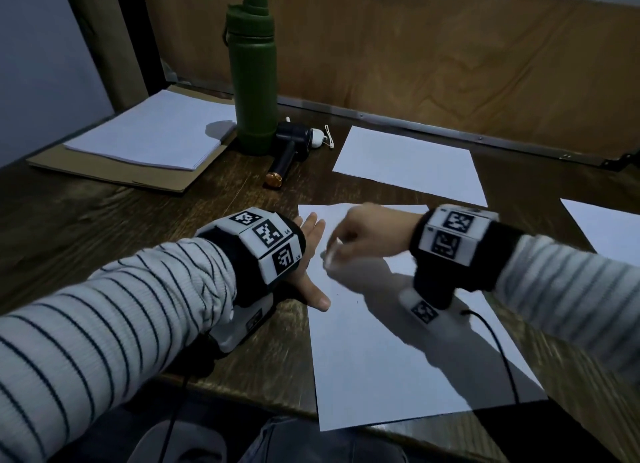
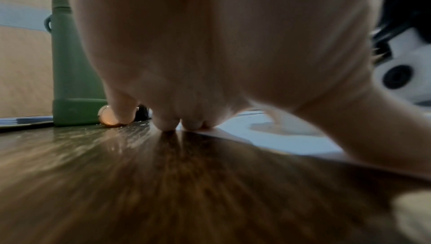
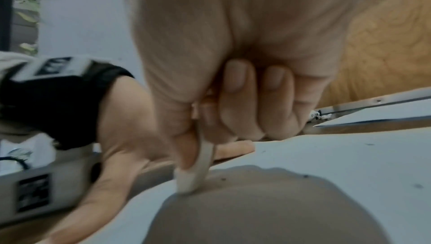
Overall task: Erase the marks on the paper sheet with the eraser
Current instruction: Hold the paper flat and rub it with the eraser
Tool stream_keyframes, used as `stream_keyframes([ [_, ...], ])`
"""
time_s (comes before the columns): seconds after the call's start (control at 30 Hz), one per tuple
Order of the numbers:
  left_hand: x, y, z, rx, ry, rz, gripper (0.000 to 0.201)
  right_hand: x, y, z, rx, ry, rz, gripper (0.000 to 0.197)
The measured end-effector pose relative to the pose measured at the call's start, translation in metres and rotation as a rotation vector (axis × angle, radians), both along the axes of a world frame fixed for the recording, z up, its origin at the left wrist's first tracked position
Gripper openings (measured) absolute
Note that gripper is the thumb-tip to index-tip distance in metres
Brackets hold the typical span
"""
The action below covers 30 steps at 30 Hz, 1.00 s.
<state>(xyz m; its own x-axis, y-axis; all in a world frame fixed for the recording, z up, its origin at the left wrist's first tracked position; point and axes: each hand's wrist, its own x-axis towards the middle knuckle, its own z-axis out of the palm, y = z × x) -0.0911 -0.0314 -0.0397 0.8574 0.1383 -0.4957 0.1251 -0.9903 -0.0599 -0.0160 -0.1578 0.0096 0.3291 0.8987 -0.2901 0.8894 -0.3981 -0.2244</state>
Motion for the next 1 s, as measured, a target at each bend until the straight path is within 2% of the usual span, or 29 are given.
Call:
stream_keyframes([
  [0.07,0.000,0.001,-0.001,0.002,0.001,-0.005,0.141,0.003,0.005,-0.002,0.070,-0.080,-0.020,0.031],
  [0.13,-0.001,0.000,0.001,-0.011,-0.002,-0.004,0.141,-0.002,-0.003,-0.002,0.067,-0.083,0.017,0.028],
  [0.27,-0.003,-0.005,0.008,-0.016,0.016,0.002,0.132,-0.018,-0.036,0.001,-0.094,0.149,0.152,0.026],
  [0.33,-0.003,-0.006,0.010,-0.012,0.021,-0.001,0.132,-0.018,-0.037,0.003,-0.115,0.207,0.124,0.026],
  [0.53,-0.003,-0.003,0.006,0.001,0.004,-0.017,0.136,-0.002,-0.005,-0.006,0.113,-0.064,0.010,0.030],
  [0.63,-0.003,-0.004,0.007,0.006,0.027,-0.008,0.134,-0.009,-0.024,-0.008,0.090,-0.009,0.102,0.026],
  [0.77,-0.003,-0.006,0.014,-0.014,0.055,-0.006,0.132,-0.013,-0.056,-0.001,-0.075,0.114,0.192,0.020],
  [0.87,-0.002,-0.004,0.016,-0.030,0.065,-0.024,0.133,-0.005,-0.074,0.002,-0.111,0.142,0.099,0.020],
  [1.0,-0.006,-0.004,0.024,-0.077,0.077,-0.069,0.127,0.019,-0.095,0.004,0.055,0.128,-0.084,0.018],
])
